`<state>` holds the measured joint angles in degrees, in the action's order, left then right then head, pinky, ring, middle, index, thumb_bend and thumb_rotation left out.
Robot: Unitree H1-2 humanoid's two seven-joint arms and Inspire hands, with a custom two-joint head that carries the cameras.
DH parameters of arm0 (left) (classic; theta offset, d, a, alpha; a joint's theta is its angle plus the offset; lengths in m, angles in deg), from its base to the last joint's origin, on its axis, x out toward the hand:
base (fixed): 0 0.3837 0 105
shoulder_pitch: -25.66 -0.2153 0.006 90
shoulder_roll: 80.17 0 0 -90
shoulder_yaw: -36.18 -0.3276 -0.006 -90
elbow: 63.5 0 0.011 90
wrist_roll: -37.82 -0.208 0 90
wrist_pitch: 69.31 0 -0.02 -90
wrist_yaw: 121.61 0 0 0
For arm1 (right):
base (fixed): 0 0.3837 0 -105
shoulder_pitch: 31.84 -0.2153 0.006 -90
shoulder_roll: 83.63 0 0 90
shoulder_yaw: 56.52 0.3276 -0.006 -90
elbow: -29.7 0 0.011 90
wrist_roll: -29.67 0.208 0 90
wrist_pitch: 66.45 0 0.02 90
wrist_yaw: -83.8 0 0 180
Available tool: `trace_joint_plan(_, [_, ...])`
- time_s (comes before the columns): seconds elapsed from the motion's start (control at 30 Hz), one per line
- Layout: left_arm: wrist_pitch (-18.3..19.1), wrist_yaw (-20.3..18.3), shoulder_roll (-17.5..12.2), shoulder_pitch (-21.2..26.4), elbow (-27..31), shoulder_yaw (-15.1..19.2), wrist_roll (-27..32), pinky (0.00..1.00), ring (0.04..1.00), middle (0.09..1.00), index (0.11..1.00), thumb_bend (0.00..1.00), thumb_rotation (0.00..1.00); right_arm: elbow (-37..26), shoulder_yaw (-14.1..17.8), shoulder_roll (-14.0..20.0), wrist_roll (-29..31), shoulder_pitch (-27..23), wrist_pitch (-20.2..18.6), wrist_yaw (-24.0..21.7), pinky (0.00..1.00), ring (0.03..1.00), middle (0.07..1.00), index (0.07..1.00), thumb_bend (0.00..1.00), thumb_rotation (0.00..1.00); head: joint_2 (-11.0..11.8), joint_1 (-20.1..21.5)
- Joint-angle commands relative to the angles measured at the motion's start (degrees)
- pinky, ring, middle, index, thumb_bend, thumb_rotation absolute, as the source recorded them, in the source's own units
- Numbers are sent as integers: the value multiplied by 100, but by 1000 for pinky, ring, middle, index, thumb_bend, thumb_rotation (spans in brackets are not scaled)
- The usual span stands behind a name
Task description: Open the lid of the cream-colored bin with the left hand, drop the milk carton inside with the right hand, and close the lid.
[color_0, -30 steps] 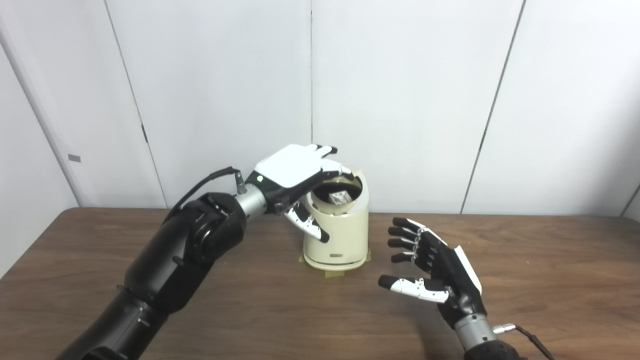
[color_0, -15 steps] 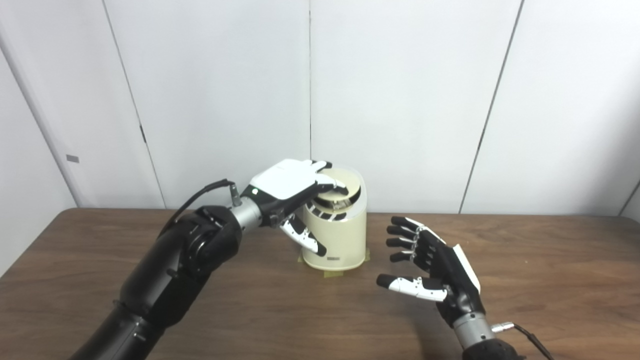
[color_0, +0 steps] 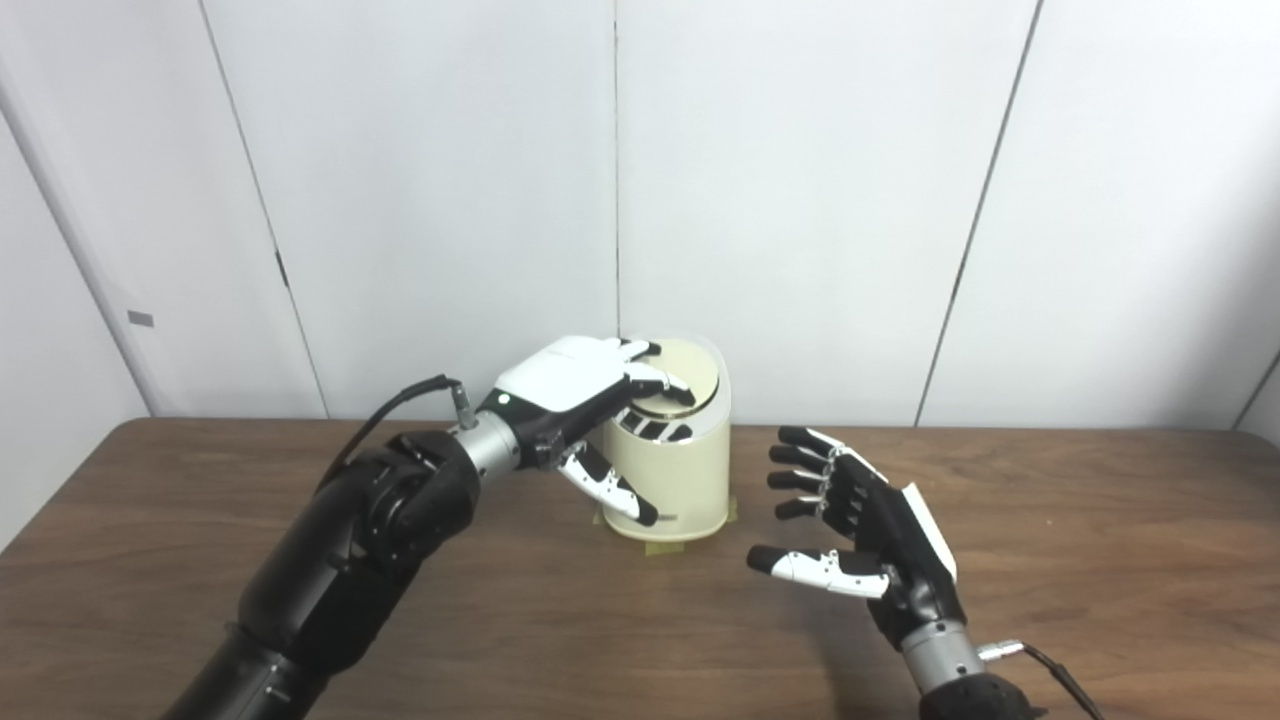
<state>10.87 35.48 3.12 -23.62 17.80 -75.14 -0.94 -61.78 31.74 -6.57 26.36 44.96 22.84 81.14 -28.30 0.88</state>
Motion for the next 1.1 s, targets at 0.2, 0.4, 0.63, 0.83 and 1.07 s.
trace_joint_plan(0.2, [10,54,20,69,55,-11,-17,1000,996,829,820,880,288,-245,18,-67,48,-245,48,44,573,698,765,775,767,110,-30,18])
trace_joint_plan(0.4, [148,3,59,-8,92,-76,-99,1000,1000,827,821,888,293,-298,15,-61,11,-243,2,59,581,706,767,776,765,120,-76,36])
trace_joint_plan(0.63, [328,19,110,-115,109,-146,-184,1000,1000,786,788,892,290,-386,21,-71,-1,-228,-101,85,588,709,767,774,757,120,-127,29])
trace_joint_plan(0.83, [516,-32,138,-222,52,-206,-255,1000,1000,784,788,882,311,-408,39,-78,35,-223,-97,91,593,709,762,775,761,129,-143,18])
trace_joint_plan(1.07, [554,315,147,-351,147,-75,-232,1000,1000,829,824,865,274,-329,46,-56,-40,-244,-54,137,582,700,752,769,748,110,-124,15])
